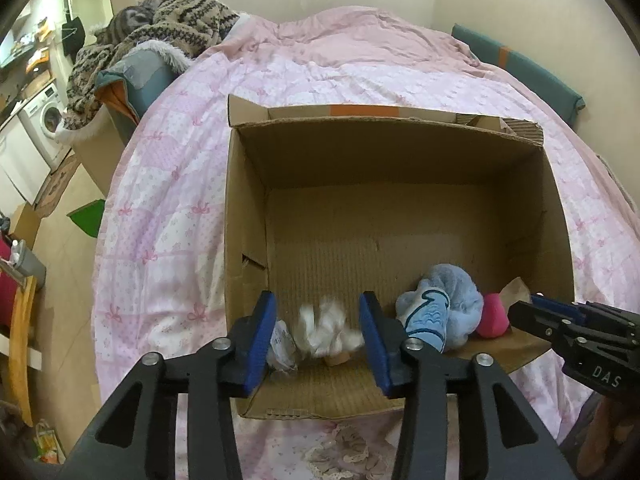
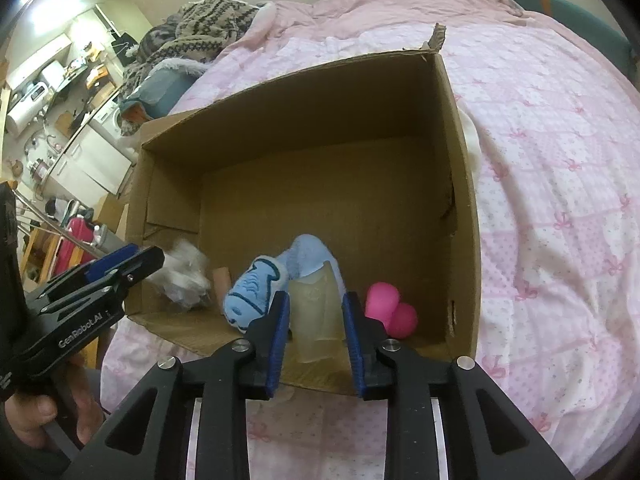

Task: Organize soft objects
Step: 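Open both tools to drop the cone and cloth into the box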

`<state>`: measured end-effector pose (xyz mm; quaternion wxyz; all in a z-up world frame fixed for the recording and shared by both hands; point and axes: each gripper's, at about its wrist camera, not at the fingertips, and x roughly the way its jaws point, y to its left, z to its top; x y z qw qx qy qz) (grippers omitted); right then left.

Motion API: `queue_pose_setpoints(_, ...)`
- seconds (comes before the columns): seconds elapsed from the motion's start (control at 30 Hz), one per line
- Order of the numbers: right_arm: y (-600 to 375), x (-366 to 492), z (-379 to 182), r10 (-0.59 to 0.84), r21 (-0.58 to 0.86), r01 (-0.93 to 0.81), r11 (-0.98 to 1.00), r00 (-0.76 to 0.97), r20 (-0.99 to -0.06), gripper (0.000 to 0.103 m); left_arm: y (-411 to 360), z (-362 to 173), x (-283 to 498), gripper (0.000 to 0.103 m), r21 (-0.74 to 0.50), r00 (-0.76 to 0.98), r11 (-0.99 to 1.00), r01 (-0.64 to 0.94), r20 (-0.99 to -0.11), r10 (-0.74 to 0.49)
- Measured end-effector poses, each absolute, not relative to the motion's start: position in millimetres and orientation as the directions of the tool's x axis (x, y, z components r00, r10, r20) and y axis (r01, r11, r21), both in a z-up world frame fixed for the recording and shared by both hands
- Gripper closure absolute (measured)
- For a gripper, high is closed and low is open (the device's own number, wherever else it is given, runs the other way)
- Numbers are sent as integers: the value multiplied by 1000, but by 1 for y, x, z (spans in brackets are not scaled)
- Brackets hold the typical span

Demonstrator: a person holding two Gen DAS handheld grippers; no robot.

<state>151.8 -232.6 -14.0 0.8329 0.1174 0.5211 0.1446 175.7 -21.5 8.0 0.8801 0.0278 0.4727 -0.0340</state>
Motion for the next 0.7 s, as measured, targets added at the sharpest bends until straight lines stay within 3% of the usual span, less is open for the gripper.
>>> queue_pose_setpoints(0.1,-234,153,-15,363,352,-105,930,410,-837,71,-22,11,175,50,15,557,996,92,-829,-39)
queue_pose_setpoints(0.17,-236,153,-14,365,358,-99,929,418,-832,52,-23,13,174,46,16,567,996,90,-823,-38)
queue_pose_setpoints(0.2,-237,152,-12,369,365,-95,926,429,-825,34,-23,14,173,46,15,571,996,89,-820,-39)
queue_pose_setpoints(0.23,-239,151,-9,373,374,-91,923,449,-812,31,-23,16,173,45,14,574,996,89,-818,-40)
queue_pose_setpoints(0.7,-250,145,8,362,385,-68,921,517,-776,31,-12,32,165,45,5,609,998,58,-793,-31)
